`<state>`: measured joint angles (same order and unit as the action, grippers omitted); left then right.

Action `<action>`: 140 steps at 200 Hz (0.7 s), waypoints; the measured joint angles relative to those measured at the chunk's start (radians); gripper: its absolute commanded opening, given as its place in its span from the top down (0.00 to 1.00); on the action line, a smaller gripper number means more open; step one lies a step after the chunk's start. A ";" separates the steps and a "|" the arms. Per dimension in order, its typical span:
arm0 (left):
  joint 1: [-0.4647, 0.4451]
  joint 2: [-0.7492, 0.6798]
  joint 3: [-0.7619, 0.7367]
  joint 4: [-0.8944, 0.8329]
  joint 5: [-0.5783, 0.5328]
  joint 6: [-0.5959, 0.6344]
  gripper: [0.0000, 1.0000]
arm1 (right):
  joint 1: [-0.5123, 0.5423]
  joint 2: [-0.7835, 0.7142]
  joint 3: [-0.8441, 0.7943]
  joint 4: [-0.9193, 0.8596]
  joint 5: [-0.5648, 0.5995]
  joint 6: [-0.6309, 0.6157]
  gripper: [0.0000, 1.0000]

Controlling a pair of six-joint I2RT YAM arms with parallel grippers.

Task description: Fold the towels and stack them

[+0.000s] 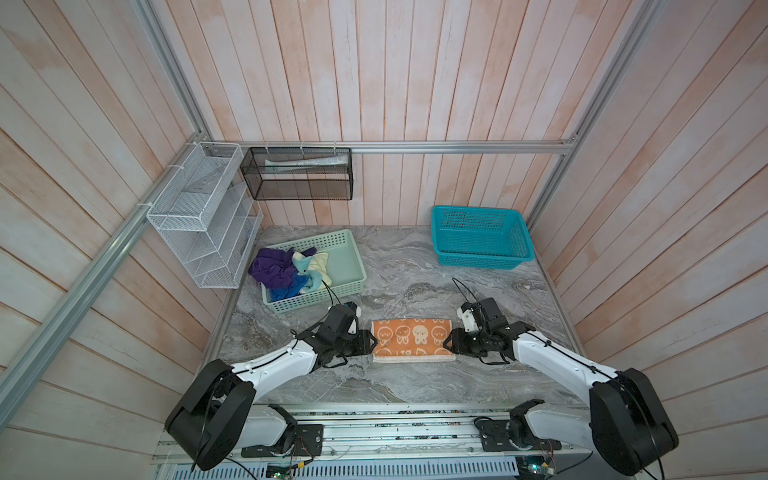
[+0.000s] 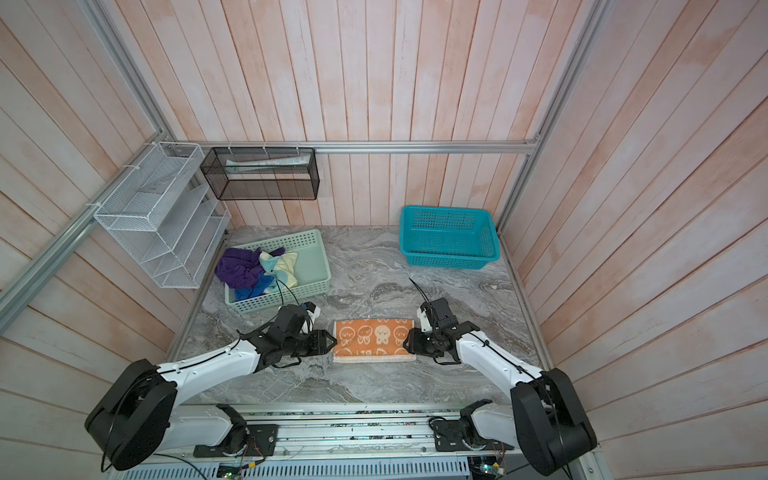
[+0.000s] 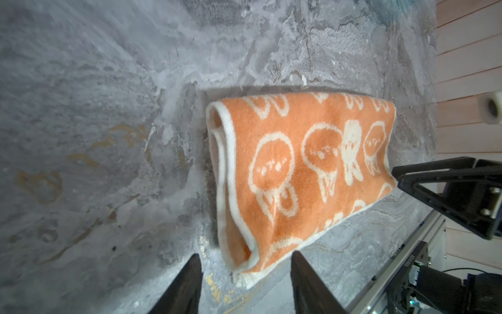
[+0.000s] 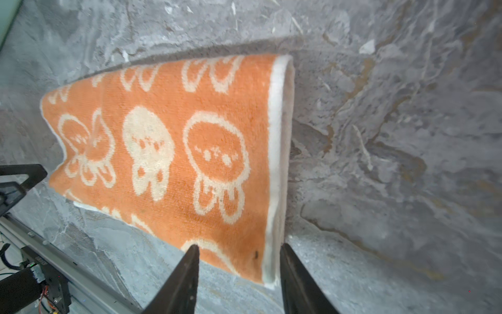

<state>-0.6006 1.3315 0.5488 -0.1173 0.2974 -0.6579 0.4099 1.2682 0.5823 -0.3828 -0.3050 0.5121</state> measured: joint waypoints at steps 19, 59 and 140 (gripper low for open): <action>0.000 0.028 -0.023 0.033 0.040 -0.018 0.47 | 0.000 0.032 0.000 0.012 -0.005 0.004 0.53; 0.000 0.053 -0.048 0.086 0.081 -0.054 0.70 | 0.000 0.047 0.000 0.026 -0.011 -0.003 0.79; 0.000 -0.058 -0.050 0.100 0.087 -0.046 1.00 | 0.000 0.036 0.045 -0.002 -0.022 -0.023 0.97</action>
<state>-0.6003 1.2732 0.4984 -0.0177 0.3843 -0.7040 0.4099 1.3041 0.6273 -0.3843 -0.3267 0.4892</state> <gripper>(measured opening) 0.045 0.049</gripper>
